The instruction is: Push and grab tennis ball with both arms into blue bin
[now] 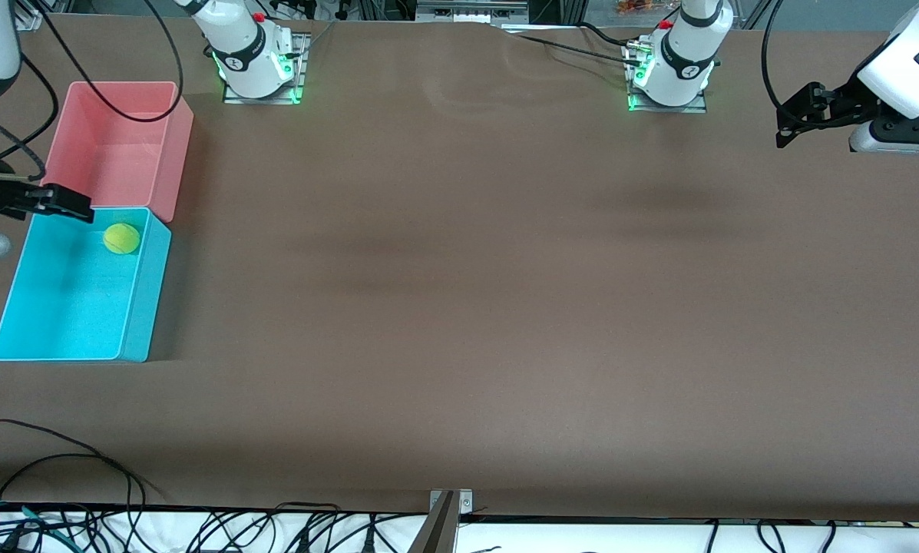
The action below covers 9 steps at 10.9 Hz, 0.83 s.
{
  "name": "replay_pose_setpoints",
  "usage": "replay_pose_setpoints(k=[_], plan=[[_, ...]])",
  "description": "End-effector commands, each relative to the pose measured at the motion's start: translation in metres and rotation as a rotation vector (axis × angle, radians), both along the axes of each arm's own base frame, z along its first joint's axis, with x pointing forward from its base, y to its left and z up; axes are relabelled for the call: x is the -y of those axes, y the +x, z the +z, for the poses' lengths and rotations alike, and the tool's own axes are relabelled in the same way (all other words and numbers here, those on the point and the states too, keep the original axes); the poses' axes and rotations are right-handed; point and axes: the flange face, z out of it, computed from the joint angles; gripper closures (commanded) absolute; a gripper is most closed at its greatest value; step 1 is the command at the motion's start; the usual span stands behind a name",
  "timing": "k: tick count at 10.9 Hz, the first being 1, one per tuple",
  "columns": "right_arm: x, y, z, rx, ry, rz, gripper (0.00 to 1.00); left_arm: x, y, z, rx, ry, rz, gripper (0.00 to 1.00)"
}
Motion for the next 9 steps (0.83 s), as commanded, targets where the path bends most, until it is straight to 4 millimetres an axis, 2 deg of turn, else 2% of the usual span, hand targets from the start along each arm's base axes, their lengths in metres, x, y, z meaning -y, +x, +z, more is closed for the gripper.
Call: replay_pose_setpoints(k=[1, 4, 7, 9], plan=[[-0.019, -0.031, 0.02, 0.1, 0.07, -0.038, 0.0, 0.003, 0.0, 0.007, -0.007, -0.02, 0.003, 0.0], [-0.039, -0.029, 0.02, 0.116, 0.115, -0.019, 0.0, 0.009, -0.001, 0.01, 0.0, -0.019, 0.004, 0.0], [-0.03, -0.036, 0.034, 0.145, 0.12, -0.035, 0.0, 0.017, -0.002, 0.012, 0.003, -0.015, -0.011, 0.0], [-0.032, -0.046, 0.037, 0.155, 0.122, -0.032, 0.0, 0.02, -0.003, 0.012, 0.002, -0.011, -0.015, 0.0]])
